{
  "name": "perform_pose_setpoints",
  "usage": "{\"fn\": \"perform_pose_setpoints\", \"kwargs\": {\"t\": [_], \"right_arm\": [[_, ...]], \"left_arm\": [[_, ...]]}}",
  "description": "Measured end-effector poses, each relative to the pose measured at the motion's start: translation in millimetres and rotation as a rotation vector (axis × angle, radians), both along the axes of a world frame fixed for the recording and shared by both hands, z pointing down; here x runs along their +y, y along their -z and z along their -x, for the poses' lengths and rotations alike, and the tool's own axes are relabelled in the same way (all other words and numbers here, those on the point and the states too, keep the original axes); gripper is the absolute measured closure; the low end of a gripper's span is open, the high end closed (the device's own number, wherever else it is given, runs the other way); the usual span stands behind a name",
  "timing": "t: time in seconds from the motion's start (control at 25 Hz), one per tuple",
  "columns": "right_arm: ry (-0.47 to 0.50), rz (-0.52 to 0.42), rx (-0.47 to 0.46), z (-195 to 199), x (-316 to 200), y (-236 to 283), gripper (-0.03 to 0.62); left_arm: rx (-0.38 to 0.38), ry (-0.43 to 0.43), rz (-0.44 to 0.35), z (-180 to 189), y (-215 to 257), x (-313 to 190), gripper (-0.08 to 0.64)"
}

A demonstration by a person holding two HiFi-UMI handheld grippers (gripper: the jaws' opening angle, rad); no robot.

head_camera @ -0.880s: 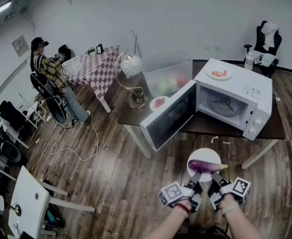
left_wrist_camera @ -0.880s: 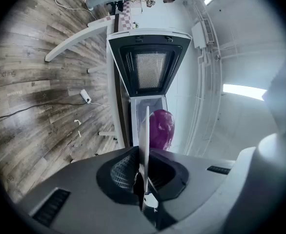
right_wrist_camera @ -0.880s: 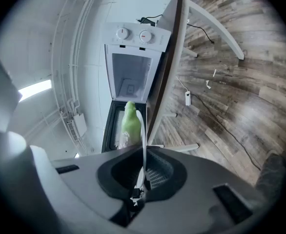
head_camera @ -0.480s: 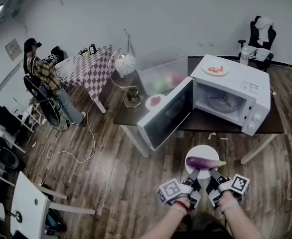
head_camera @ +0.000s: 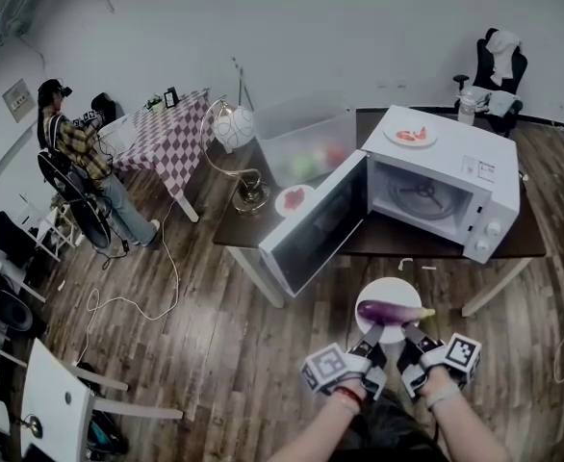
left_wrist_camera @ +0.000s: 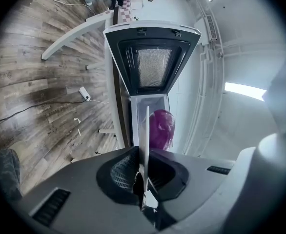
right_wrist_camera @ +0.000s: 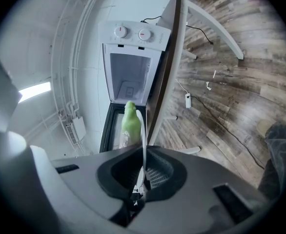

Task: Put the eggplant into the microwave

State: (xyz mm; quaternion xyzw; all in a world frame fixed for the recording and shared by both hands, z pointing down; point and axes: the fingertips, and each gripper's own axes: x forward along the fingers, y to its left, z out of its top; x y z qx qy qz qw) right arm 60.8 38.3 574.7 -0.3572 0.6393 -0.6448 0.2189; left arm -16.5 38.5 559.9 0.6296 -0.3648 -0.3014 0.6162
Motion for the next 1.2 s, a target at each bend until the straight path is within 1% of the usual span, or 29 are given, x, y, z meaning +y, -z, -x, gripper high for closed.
{"fn": "perform_pose_setpoints", "kwargs": {"t": [0.24, 0.4, 0.56, 0.72, 1.0, 1.2], "right_arm": [[-0.016, -0.012, 0.011, -8, -13, 2, 0.584], [-0.032, 0.0, -0.001, -12, -23, 3, 0.584], [-0.04, 0.01, 0.015, -19, -33, -2, 0.584], [-0.045, 0.005, -0.003, -21, -44, 3, 0.584], [-0.051, -0.009, -0.004, -29, -64, 3, 0.584], [-0.064, 0.009, -0.007, -32, -74, 2, 0.584]], "left_arm": [[0.008, -0.016, 0.001, -7, 4, -13, 0.54], [0.008, -0.026, 0.0, -13, 3, -25, 0.54], [0.008, -0.036, 0.0, -17, 2, -36, 0.54], [0.008, -0.043, -0.001, -21, 2, -48, 0.54], [0.016, -0.056, 0.0, -30, 1, -68, 0.54], [0.017, -0.061, 0.003, -33, 0, -81, 0.54]]}}
